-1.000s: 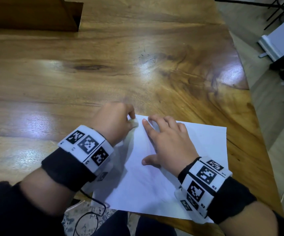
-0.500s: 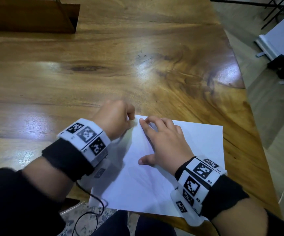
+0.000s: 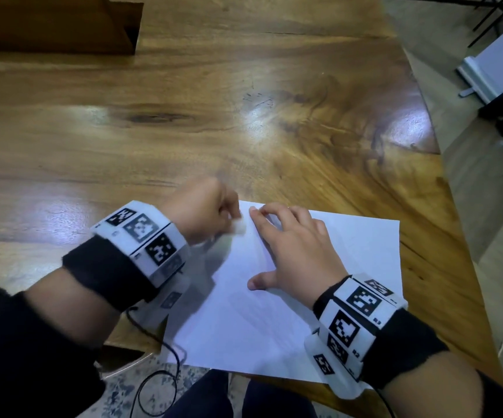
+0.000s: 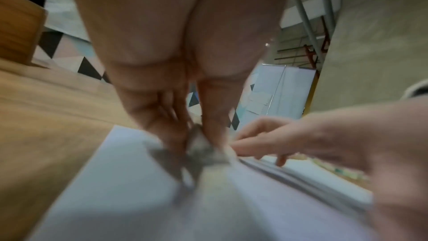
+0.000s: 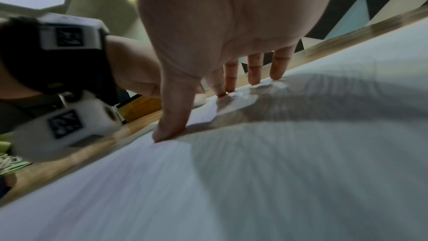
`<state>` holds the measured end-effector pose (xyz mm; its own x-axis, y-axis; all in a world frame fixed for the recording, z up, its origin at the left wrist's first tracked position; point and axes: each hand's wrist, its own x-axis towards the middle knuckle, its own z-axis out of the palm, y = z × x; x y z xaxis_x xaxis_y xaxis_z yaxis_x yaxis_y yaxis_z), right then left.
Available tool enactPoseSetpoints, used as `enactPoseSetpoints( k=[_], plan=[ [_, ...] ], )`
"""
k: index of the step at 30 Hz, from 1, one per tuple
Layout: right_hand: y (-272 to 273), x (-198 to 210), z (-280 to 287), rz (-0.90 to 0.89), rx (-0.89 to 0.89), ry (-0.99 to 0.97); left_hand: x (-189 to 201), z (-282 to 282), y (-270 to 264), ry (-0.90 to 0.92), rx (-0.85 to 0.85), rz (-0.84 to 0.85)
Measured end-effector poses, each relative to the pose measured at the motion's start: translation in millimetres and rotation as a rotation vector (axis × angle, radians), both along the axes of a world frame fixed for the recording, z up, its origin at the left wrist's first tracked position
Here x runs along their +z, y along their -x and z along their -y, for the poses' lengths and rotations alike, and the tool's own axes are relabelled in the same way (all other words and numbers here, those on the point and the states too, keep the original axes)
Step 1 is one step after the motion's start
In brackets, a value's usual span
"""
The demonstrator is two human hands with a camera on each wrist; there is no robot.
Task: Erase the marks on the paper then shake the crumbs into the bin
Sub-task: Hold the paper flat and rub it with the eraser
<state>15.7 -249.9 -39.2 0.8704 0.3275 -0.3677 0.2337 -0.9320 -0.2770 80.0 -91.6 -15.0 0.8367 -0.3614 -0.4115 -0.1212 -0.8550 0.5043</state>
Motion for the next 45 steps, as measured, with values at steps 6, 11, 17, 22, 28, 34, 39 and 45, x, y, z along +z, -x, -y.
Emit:
enactPoseSetpoints(
  k=[6, 11, 17, 22, 28, 34, 39, 45],
  plan=[
    [0, 2, -2, 0.004, 0.016, 0.026, -3, -12, 21, -0.026, -0.112, 0.007],
    [0, 4, -3, 0.001, 0.03, 0.053, -1, -12, 14, 0.016, -0.001, 0.03],
    [0, 4, -3, 0.002, 0.035, 0.064, -10, -16, 43, 0.016, -0.025, 0.087],
    [-7, 10, 0, -0.022, 0.114, 0.088, -23, -22, 79, 0.084, 0.078, 0.209],
    [-43, 22, 7, 0.037, 0.433, 0.186, -23, -23, 86, 0.178, 0.108, 0.231],
    [-58, 12, 3, -0.069, 0.514, 0.233, -4, -26, 55, 0.034, 0.066, 0.036],
    [-54, 7, 4, -0.129, 0.505, 0.257, -4, -12, 16, 0.018, 0.195, 0.203],
    [-55, 4, 5, -0.146, 0.504, 0.254, -13, -25, 70, 0.072, -0.02, 0.138]
  ],
)
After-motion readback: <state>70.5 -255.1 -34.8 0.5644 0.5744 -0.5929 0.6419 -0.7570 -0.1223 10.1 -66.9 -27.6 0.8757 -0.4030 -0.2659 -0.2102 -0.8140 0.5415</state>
